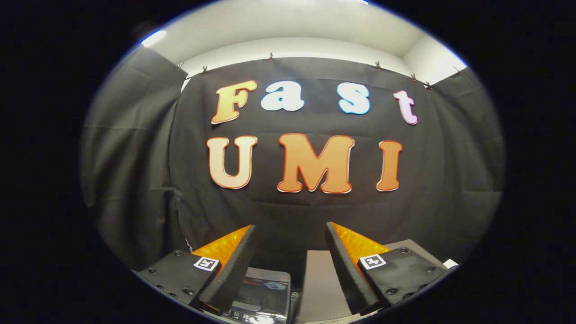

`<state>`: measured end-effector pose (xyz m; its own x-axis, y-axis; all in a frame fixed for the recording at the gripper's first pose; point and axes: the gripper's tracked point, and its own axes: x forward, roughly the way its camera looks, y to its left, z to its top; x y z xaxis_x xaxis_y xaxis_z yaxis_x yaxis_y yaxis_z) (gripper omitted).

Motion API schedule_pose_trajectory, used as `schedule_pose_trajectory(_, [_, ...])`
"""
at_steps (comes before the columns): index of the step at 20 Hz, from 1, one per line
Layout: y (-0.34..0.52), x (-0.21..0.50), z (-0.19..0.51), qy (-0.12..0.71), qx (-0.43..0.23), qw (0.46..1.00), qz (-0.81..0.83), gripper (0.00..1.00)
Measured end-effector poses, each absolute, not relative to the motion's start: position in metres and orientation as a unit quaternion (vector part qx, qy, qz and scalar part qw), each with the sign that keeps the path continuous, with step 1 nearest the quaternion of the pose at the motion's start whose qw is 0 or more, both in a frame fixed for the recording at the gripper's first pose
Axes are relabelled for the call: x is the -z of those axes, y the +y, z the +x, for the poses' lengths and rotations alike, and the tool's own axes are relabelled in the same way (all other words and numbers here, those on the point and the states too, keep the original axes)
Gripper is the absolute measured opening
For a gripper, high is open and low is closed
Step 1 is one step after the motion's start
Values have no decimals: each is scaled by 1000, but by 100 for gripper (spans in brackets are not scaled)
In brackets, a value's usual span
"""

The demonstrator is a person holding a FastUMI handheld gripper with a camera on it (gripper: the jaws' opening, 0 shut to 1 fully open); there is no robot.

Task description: Put the clothes into the washing machine and then close the washing machine lid.

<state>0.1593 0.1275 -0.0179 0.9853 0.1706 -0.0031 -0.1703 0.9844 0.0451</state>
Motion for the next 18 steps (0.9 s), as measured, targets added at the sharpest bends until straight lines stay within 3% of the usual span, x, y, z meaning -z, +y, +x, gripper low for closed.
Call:
schedule_pose_trajectory(8, [-20, 6, 119, -2, -33, 999, 15, 98])
schedule_pose_trajectory(18, [-74, -2, 100, -10, -22, 999, 26, 98])
